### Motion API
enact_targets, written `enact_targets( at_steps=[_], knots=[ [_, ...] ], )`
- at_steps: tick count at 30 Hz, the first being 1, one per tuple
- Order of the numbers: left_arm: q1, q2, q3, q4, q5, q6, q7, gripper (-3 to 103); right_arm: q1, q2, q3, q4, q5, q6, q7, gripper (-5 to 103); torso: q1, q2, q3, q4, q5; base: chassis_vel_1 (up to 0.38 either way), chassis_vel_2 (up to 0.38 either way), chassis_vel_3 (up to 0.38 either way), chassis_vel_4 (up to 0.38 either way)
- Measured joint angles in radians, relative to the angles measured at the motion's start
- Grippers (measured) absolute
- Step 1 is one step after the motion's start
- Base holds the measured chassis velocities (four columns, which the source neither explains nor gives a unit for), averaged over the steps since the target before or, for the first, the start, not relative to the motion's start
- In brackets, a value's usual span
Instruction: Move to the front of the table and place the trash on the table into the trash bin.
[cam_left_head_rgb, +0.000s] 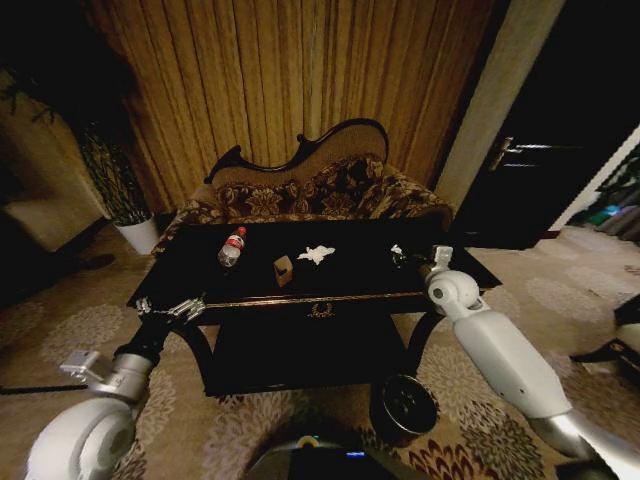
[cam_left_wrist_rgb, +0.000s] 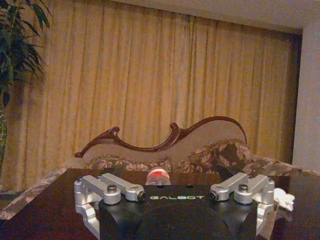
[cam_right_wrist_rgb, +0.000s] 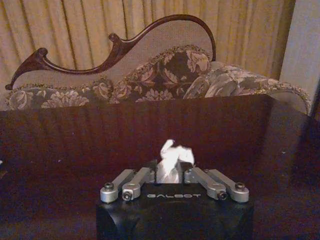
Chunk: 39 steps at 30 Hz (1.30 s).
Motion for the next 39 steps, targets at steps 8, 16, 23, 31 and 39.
enact_targets(
  at_steps=[8,16,23,31,39],
  knots=[
    [0.0,-0.001,-0.002,0.001,-0.001,-0.002,0.002,100,-0.017,-0.004,0.007,0.014,-0.005,0.002,-0.008,3,0.0,0.0,0.0,0.0,0.0001,0.0,0.0,0.0,0.0],
    [-0.002,-0.001,-0.009,0.002,-0.009,-0.003,0.003,100,-0.064,-0.01,0.038,0.075,-0.01,0.008,-0.025,0,0.0,0.0,0.0,0.0,0.0001,0.0,0.0,0.0,0.0],
    [-0.013,-0.003,-0.012,0.006,-0.021,0.001,0.001,100,-0.106,-0.029,0.081,0.125,-0.013,0.035,-0.056,0,0.0,0.0,0.0,0.0,0.0,0.0,0.0,0.0,0.0],
    [-0.014,-0.007,-0.016,0.006,-0.028,0.001,0.0,100,-0.182,-0.064,0.147,0.179,-0.026,0.144,-0.096,0,0.0,0.0,0.0,0.0001,0.0001,0.0,0.0,0.0,0.0],
    [-0.034,-0.02,-0.04,0.027,-0.035,0.027,-0.006,100,-0.383,-0.09,0.305,0.335,-0.024,0.276,-0.129,0,0.0,0.0,0.0,-0.0001,0.0001,0.0,0.0,0.0,0.0]
  ],
)
